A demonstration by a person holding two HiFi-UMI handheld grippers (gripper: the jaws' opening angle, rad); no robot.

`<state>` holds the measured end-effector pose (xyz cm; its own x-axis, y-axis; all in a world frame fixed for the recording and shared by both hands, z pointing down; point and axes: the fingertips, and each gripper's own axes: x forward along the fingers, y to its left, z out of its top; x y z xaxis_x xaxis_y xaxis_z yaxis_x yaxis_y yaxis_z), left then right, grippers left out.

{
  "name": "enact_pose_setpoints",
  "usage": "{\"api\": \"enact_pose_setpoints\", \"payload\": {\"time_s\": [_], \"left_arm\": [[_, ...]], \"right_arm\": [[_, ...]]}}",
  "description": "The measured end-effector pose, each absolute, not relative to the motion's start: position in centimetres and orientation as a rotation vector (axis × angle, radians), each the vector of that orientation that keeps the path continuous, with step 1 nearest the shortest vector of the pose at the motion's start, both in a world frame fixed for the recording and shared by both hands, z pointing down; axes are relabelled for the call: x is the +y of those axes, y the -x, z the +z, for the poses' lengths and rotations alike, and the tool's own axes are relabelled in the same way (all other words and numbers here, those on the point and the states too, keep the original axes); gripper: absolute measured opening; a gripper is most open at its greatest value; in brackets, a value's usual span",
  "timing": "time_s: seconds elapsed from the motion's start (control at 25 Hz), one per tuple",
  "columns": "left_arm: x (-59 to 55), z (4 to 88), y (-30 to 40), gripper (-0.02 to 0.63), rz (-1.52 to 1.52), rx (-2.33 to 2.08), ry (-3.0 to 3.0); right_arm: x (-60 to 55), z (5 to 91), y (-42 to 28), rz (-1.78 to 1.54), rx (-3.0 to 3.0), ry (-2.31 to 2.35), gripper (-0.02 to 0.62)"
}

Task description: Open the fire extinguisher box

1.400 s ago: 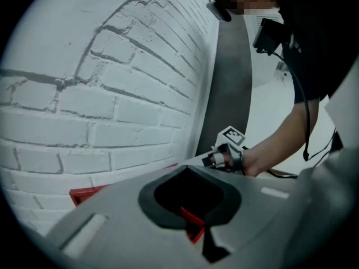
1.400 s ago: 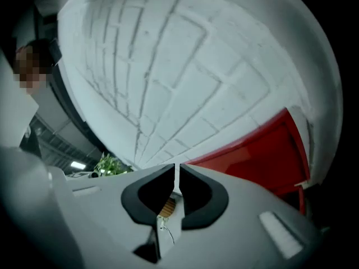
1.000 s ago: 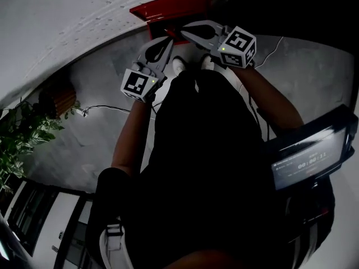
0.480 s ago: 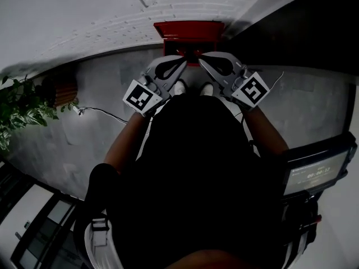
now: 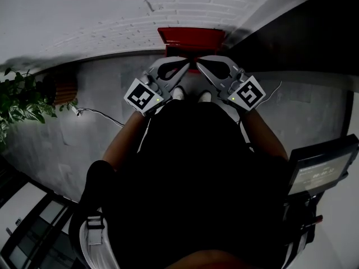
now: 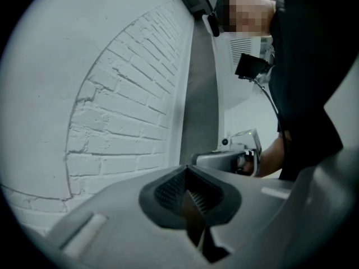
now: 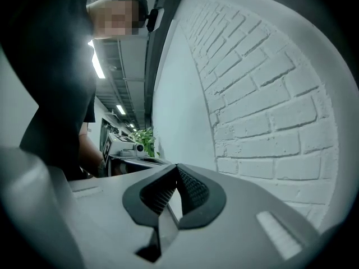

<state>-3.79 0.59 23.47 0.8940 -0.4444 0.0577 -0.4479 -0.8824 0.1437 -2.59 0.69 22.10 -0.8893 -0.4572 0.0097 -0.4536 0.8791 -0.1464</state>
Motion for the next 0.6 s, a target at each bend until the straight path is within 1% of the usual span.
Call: {"api": "enact_pose_setpoints", "payload": {"time_s": [0.6], "left_arm": [[0.16, 23.87, 3.61, 0.003, 0.032, -0.683, -2.907]], "right_arm": [[0.87, 22.91, 2.82, -0.249, 3.024, 0.713, 0.009]]}}
